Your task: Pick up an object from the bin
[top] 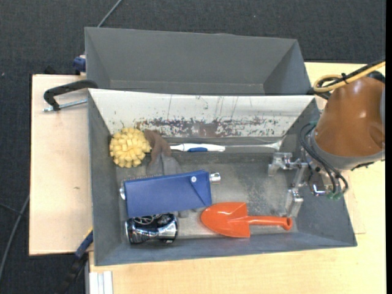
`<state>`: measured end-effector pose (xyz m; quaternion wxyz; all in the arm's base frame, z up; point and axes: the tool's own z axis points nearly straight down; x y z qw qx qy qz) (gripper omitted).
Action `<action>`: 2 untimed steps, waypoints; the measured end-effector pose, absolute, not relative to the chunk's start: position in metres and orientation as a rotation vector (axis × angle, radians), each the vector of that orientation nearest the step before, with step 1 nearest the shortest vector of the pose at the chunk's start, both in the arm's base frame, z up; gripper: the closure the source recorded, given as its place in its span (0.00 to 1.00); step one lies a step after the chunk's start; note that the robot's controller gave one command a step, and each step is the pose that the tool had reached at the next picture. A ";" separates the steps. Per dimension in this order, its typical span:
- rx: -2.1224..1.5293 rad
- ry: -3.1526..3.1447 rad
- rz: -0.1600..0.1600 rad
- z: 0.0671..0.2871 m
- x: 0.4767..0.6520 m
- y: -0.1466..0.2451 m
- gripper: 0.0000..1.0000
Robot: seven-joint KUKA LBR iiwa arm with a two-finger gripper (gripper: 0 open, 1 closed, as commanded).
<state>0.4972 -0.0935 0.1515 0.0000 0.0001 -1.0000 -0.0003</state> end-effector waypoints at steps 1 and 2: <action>0.015 -3.132 -0.006 0.068 0.493 -0.042 0.00; 0.167 -3.148 0.000 0.130 0.501 -0.047 0.00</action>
Offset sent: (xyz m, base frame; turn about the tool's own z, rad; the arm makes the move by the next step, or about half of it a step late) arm 0.0015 0.0465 -0.0253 -0.1052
